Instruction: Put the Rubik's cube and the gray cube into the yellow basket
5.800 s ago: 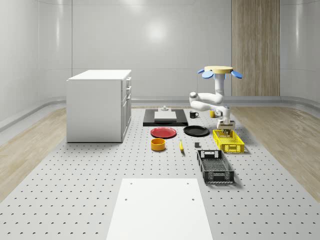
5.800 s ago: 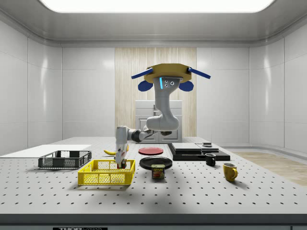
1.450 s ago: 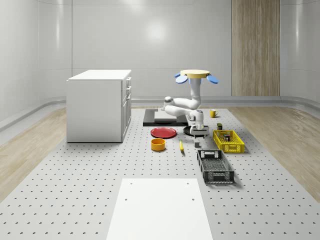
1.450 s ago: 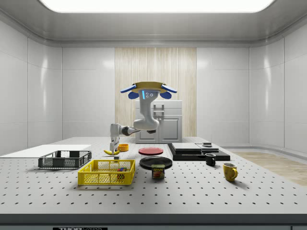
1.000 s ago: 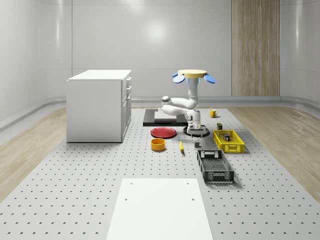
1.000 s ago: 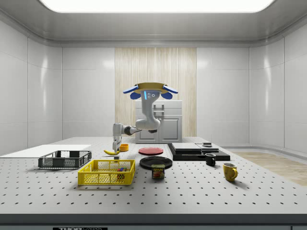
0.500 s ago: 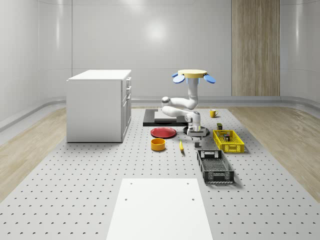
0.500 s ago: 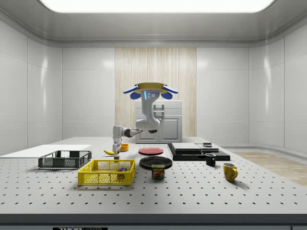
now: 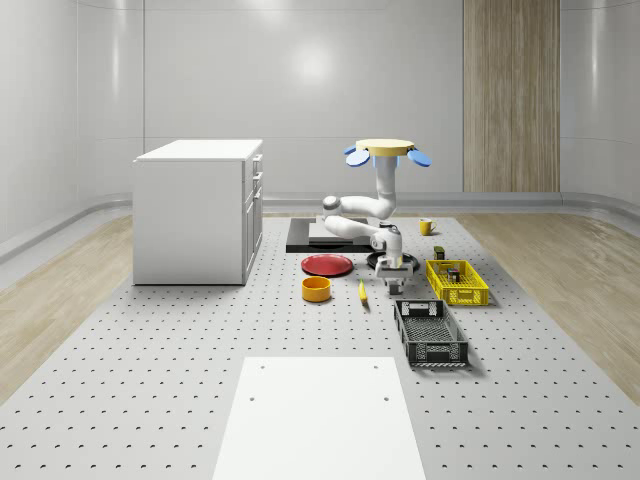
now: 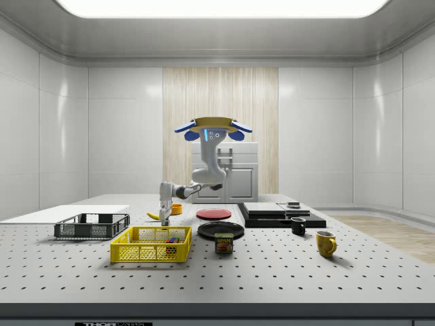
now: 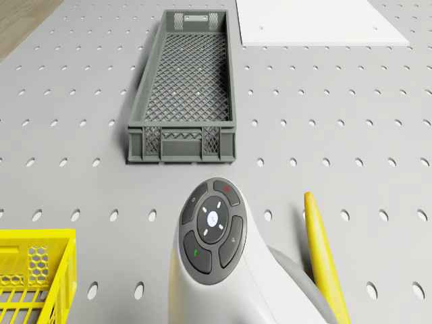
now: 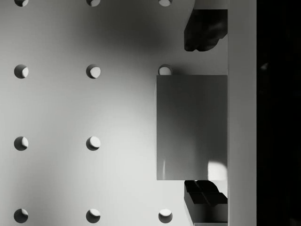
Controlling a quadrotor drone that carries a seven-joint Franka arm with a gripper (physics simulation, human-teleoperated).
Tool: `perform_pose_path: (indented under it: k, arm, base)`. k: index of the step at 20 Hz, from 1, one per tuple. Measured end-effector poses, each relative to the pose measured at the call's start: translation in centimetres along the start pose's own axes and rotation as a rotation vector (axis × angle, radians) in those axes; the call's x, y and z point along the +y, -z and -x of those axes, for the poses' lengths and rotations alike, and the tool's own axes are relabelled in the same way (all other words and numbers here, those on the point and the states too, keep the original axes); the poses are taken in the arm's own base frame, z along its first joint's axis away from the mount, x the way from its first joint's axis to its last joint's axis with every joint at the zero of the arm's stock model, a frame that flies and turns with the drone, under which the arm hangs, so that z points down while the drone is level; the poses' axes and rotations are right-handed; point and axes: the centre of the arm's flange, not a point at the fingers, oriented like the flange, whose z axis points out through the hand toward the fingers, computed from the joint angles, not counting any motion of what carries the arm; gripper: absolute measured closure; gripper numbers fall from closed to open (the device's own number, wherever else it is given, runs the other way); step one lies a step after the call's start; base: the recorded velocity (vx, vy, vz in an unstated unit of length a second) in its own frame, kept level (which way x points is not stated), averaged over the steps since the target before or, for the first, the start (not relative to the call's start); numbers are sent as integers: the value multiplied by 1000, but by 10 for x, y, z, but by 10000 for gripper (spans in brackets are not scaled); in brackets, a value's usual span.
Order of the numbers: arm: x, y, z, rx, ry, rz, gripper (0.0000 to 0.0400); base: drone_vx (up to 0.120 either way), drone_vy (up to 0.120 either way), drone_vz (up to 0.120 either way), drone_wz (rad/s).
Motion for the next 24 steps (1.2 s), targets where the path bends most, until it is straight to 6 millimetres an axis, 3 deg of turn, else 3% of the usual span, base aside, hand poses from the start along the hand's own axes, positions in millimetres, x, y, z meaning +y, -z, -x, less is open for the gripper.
perform_pose_path:
  k: [24]
  arm:
    - [-1, -16, -10, 0, 0, 0, 0]
  base:
    - [0, 0, 0, 0]
